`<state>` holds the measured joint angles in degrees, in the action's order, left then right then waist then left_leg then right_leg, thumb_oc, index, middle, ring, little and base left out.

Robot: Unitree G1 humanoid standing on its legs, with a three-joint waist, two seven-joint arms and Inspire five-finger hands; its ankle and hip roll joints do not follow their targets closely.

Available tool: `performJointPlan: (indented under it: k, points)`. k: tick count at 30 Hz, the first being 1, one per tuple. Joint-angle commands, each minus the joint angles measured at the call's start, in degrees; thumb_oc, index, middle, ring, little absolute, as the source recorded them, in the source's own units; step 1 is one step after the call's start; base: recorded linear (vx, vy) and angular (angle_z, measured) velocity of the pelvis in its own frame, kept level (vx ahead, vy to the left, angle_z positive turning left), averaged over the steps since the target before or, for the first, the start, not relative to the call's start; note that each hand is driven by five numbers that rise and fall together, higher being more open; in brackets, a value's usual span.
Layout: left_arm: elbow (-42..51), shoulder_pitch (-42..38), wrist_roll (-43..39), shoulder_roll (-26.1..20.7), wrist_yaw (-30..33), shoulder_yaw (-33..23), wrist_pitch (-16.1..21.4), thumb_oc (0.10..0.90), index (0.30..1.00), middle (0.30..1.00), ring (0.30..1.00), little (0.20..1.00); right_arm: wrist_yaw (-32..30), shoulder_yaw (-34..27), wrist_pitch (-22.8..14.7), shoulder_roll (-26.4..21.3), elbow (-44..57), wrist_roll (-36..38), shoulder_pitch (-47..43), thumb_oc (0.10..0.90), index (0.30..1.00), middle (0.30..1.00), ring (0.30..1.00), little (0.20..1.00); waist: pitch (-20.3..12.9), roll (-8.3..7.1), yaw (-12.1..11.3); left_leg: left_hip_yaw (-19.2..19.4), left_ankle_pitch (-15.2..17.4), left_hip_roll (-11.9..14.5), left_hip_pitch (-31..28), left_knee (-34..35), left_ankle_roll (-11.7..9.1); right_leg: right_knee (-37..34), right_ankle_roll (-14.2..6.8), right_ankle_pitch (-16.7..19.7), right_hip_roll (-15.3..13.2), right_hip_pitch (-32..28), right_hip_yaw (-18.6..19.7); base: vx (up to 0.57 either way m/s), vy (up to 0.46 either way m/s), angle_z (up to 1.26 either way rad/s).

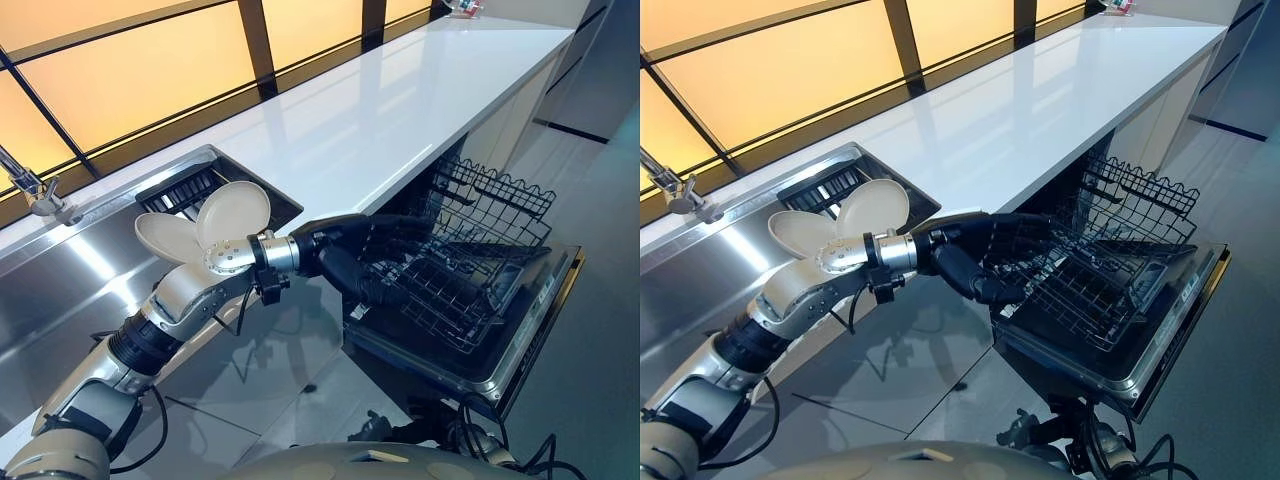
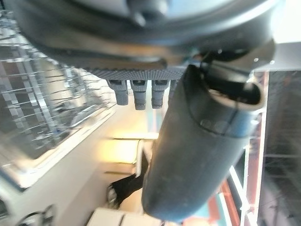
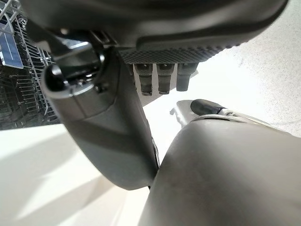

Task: Pick up plates and place into dishwasher.

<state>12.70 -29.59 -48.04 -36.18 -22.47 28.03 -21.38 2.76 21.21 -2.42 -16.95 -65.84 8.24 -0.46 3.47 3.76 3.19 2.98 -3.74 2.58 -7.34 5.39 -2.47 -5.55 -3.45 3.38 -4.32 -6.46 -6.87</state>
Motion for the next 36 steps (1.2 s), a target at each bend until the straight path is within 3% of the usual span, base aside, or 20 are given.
performJointPlan:
  k: [1,4,10,17,25,36]
  points:
    - [-0.9,-12.4,-3.0,-0.3,9.2,-10.4,12.6,0.8,0.9,0.9,0.9,0.9,-0.6,3.1,-0.4,2.6,-1.0,1.4,-1.5,0.8,0.9,0.9,0.9,0.9,-0.5,-1.23,-0.3,-1.8,4.5,-3.2,-0.1,-0.4,1.7,0.5,-1.5,-1.5,1.3,-1.3,-0.2,0.03,-0.007,0.02]
    - [-4.6,-14.5,4.4,-3.0,17.0,-14.6,17.5,0.8,0.9,0.9,0.9,0.9,-0.6,2.9,-0.6,2.5,-1.1,1.0,-0.8,0.8,0.9,0.9,0.9,0.9,-0.8,-1.25,-0.3,-1.6,4.7,-3.2,-0.1,-0.4,1.5,0.5,-1.5,-1.7,1.3,-1.3,-0.4,0.05,0.002,0.0]
    - [-17.4,-22.5,13.2,-12.8,28.2,-18.7,18.9,0.8,0.9,0.9,0.9,0.9,1.8,3.0,-1.7,1.2,-1.4,0.5,-0.3,0.8,0.9,0.9,0.9,0.9,-1.6,-0.64,-0.1,-0.9,4.8,-3.1,-0.2,-0.4,1.2,0.5,-1.5,-2.0,1.3,-1.4,-1.1,0.07,0.031,0.01]
    - [-36.0,-34.9,18.4,-23.6,34.9,-11.9,22.6,0.8,0.9,0.9,0.9,0.9,4.1,4.9,-0.1,-0.6,2.5,1.2,0.7,0.8,0.9,0.9,0.9,0.9,-1.4,-0.12,0.7,0.3,4.9,-3.2,-0.4,-0.4,1.2,0.5,-2.0,-1.9,0.9,-1.2,-0.9,0.09,0.051,-0.01]
    - [-46.1,-43.0,19.1,-28.2,32.4,-3.4,18.4,0.8,0.9,0.9,0.9,0.9,4.1,3.8,0.1,-1.4,1.0,0.7,2.6,0.8,0.9,0.9,0.9,0.9,-0.8,0.3,1.9,1.4,5.2,-3.7,-0.4,-0.4,1.4,0.6,-2.9,-1.3,0.5,-0.6,0.0,0.09,0.062,-0.02]
    - [-52.4,-43.7,20.7,-27.0,28.7,-1.4,14.9,0.8,0.9,0.9,0.9,0.9,4.2,2.5,-0.6,-2.9,1.6,-2.1,4.0,0.8,0.9,0.9,0.9,0.9,1.8,-0.14,3.8,2.5,5.4,-4.4,0.4,-0.4,2.2,1.3,-3.9,-0.4,-0.2,1.6,2.1,0.06,0.073,-0.08]
